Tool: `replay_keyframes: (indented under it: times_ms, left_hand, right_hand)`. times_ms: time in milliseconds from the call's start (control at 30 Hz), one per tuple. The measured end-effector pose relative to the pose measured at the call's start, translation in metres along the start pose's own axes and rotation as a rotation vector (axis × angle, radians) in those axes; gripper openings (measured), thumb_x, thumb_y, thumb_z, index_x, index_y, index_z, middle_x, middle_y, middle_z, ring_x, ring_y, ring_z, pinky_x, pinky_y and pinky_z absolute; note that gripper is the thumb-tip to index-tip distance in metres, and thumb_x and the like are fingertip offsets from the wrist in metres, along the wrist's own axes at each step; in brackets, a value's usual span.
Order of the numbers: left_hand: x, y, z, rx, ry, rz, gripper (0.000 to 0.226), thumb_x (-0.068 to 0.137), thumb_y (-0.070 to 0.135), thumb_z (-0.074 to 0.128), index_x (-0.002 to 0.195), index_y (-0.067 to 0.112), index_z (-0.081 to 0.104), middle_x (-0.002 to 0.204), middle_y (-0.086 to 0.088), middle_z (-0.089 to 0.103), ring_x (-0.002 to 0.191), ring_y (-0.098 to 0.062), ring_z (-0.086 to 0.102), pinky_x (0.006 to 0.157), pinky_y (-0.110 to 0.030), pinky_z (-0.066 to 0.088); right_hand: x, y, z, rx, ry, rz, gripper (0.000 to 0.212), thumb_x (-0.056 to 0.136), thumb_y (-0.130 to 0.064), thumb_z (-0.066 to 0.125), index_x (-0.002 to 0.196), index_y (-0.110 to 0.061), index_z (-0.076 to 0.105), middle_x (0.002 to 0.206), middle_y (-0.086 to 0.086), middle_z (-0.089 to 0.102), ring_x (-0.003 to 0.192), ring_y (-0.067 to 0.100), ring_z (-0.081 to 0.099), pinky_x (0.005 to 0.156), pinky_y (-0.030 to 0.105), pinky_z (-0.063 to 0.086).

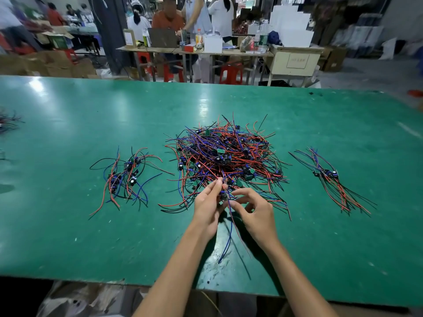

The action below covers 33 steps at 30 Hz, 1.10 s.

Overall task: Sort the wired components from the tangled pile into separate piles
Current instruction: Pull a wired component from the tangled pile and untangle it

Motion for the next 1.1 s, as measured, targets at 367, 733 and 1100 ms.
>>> replay_keyframes:
  times_ms: [367, 733, 1100]
  left_hand:
    - [-0.002, -0.011, 0.001, -0.064, -0.006, 0.05, 0.014, 0.096, 0.014, 0.066, 0.105, 0.004, 0.062, 0.087, -0.01, 0.077, 0.074, -0.016, 0.075, 0.066, -0.019, 0.058]
    - [-0.024, -0.014, -0.001, 0.103, -0.19, 0.122, 0.013, 0.088, 0.008, 0.073, 0.097, 0.001, 0.068, 0.103, -0.024, 0.074, 0.094, -0.035, 0.075, 0.081, -0.03, 0.062]
    - [-0.029, -0.019, 0.01, 0.401, -0.311, 0.115, 0.027, 0.103, 0.021, 0.054, 0.114, 0.004, 0.07, 0.098, -0.017, 0.077, 0.076, -0.029, 0.076, 0.068, -0.028, 0.06]
  right_hand:
    - [0.001, 0.011, -0.011, 0.289, 0.179, 0.206, 0.033, 0.089, -0.051, 0.069, 0.079, -0.02, 0.075, 0.061, -0.01, 0.068, 0.052, 0.003, 0.055, 0.056, 0.023, 0.045]
    - [0.002, 0.01, -0.024, 0.721, 0.177, 0.415, 0.018, 0.089, -0.032, 0.072, 0.085, -0.016, 0.078, 0.076, 0.0, 0.072, 0.055, 0.009, 0.057, 0.051, 0.016, 0.048]
    - [0.011, 0.014, -0.053, 0.638, -0.103, 0.405, 0.018, 0.079, -0.037, 0.077, 0.086, -0.021, 0.081, 0.073, -0.007, 0.068, 0.062, 0.003, 0.054, 0.055, 0.012, 0.041]
Point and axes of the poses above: each hand's wrist, its own x-axis towards the middle knuckle, its own z-axis out of the palm, y = z × x, the point moved 3 cm from there along x, towards the middle knuckle
